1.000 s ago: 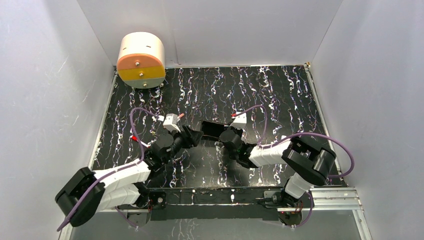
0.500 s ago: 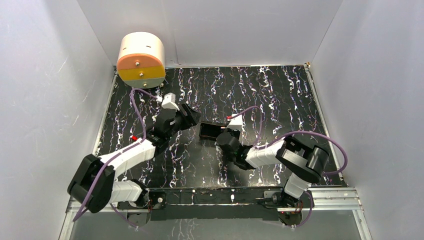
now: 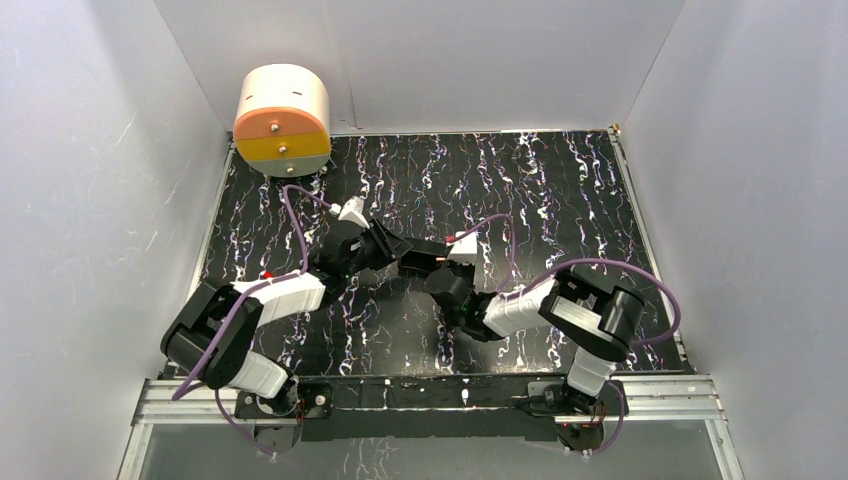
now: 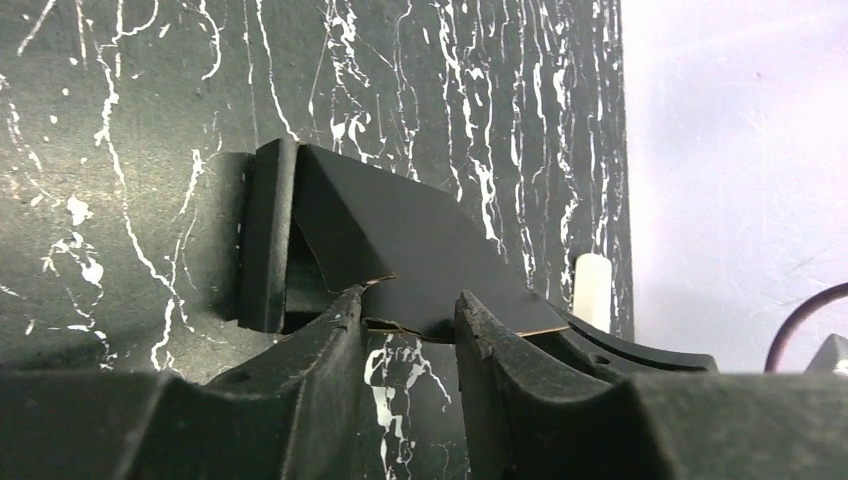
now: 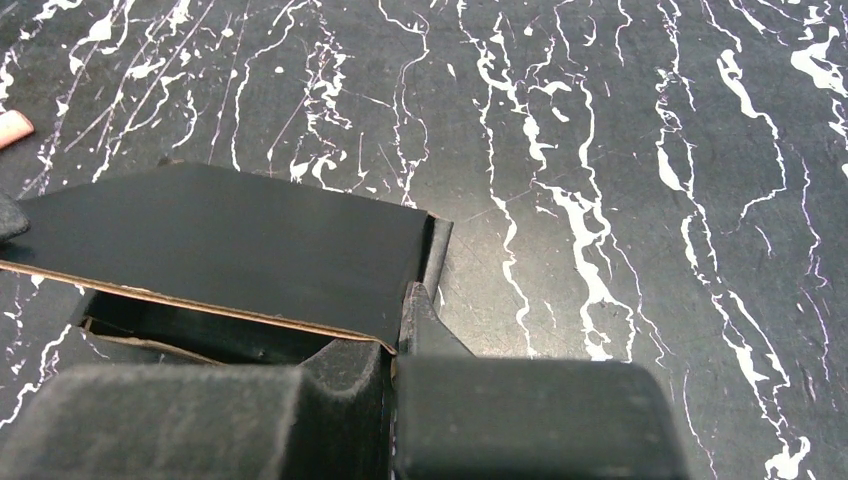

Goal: Fold the paper box
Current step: Close the paper box at the center of the board.

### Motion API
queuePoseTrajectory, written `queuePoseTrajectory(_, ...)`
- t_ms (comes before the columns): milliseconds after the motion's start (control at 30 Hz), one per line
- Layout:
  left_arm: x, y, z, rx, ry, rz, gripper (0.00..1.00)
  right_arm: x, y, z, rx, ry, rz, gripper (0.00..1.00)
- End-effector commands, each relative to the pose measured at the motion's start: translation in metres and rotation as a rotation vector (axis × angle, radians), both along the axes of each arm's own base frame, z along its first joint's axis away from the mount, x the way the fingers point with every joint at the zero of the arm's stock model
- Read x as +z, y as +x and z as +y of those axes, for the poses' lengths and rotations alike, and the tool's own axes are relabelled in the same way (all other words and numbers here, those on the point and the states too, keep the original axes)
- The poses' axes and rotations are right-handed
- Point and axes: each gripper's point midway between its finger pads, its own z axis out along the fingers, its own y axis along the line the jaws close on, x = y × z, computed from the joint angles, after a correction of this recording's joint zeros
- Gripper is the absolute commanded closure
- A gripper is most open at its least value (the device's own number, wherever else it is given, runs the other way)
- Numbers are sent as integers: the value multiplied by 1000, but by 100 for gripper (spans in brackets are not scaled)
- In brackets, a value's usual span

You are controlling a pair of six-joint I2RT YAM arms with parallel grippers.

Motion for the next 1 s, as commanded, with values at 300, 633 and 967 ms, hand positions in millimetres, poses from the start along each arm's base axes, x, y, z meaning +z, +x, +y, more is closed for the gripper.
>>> queuePoseTrajectory(300, -12, -19, -10, -72, -51, 56, 70, -58, -23, -8, 79, -200, 141, 100)
queuePoseTrajectory(633, 24, -9, 44, 48, 152, -62, 45, -54, -24, -16, 57, -210, 133, 100)
queuePoseTrajectory(967, 15, 27, 9, -149, 213, -22, 47, -56, -24, -14, 77, -223, 134, 100)
